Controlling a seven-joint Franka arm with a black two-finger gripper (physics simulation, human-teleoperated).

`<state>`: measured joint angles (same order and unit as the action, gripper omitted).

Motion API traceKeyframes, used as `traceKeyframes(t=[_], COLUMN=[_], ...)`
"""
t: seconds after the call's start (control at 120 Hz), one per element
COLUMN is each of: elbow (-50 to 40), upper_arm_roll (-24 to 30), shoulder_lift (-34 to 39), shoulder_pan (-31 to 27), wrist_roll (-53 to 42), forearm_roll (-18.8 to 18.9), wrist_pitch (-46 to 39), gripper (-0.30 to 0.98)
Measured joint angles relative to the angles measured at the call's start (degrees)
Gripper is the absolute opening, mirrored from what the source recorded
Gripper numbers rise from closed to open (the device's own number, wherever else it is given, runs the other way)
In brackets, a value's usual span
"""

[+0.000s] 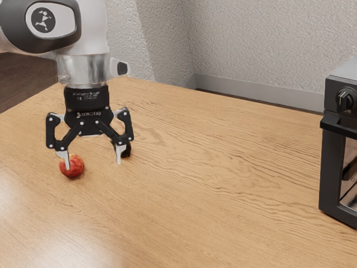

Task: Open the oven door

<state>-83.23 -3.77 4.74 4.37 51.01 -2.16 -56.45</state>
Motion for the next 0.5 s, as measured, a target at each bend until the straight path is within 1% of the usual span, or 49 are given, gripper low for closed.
traceKeyframes(t=[0.083, 0.167, 0.2, 0.267, 0.292, 0.342, 0.408, 0.5], elbow=[1.08, 1.56, 2.54, 6.03, 6.75, 7.51, 7.90, 9.78], upper_arm_roll=[0.19, 0.42, 1.28, 5.79, 8.66, 13.79, 18.16, 19.76], shoulder_lift=[-0.42, 0.39, 0.55, -0.11, -0.47, -1.47, -3.38, -6.34], shoulder_pan=[-0.11, 1.06, 1.13, 0.50, -0.04, 0.68, 4.40, 12.94], wrist_roll=[10.47, 19.59, 22.90, 29.00, 31.12, 35.10, 39.93, 45.72], forearm_roll=[-0.58, -2.85, -3.47, -4.30, -4.51, -4.82, -5.04, -4.89], wrist_pitch=[-5.85, -9.71, -10.88, -12.91, -14.00, -16.46, -20.73, -26.87], gripper=[0.69, 0.69, 0.69, 0.69, 0.69, 0.69, 0.69, 0.69])
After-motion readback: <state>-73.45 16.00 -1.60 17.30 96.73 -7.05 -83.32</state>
